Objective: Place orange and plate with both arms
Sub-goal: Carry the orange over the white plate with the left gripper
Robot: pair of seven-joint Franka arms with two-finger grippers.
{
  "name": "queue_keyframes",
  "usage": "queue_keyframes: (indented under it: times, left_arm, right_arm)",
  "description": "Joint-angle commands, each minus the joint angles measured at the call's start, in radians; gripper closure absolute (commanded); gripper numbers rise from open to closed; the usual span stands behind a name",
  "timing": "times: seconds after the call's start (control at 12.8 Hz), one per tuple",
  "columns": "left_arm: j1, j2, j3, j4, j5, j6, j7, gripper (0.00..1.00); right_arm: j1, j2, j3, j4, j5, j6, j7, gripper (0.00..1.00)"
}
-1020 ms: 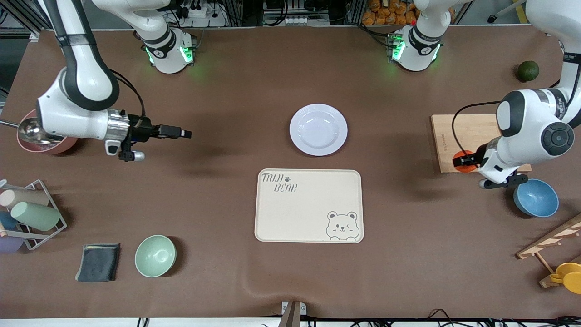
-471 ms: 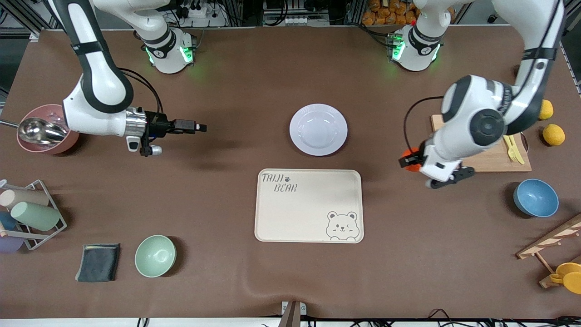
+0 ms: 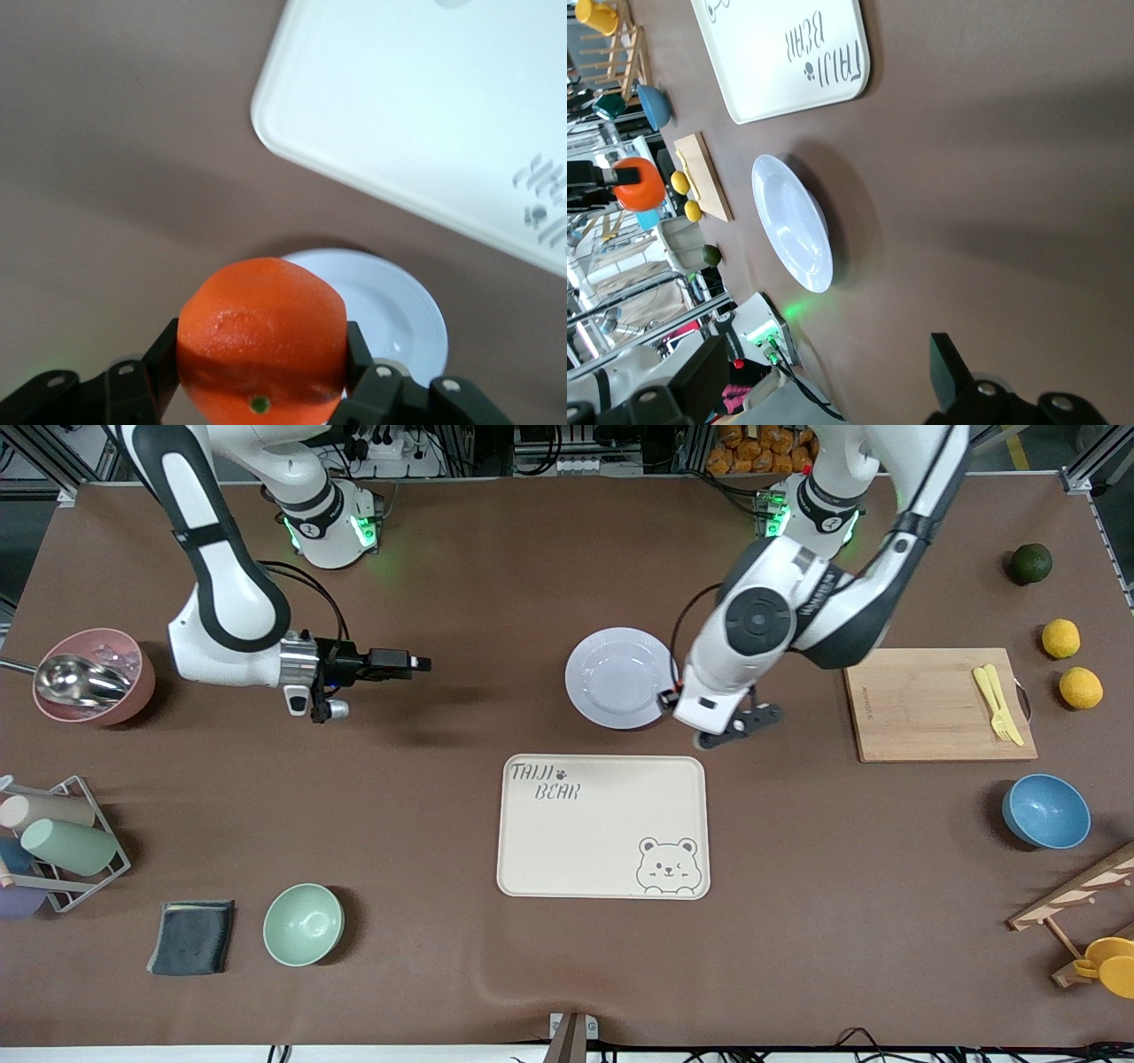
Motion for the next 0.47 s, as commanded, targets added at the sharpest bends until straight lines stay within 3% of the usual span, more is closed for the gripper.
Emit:
queue_keyframes:
  times: [0.0,0.39]
  left_arm:
    - [-0.044,0.083,0.008,0.032,-0.026,-0.001,-0.052,1.00]
    - [-0.081,0.141,0.008,-0.031,-0.025,0.019,-0.106,1.00]
  right_arm:
    - [0.042,0.033,-0.006,-0.008,0.063,0.029,-0.066,0.00]
    - [0.183,0.060,-0.006,-0.008,0.202,0.133,-0.072,0.00]
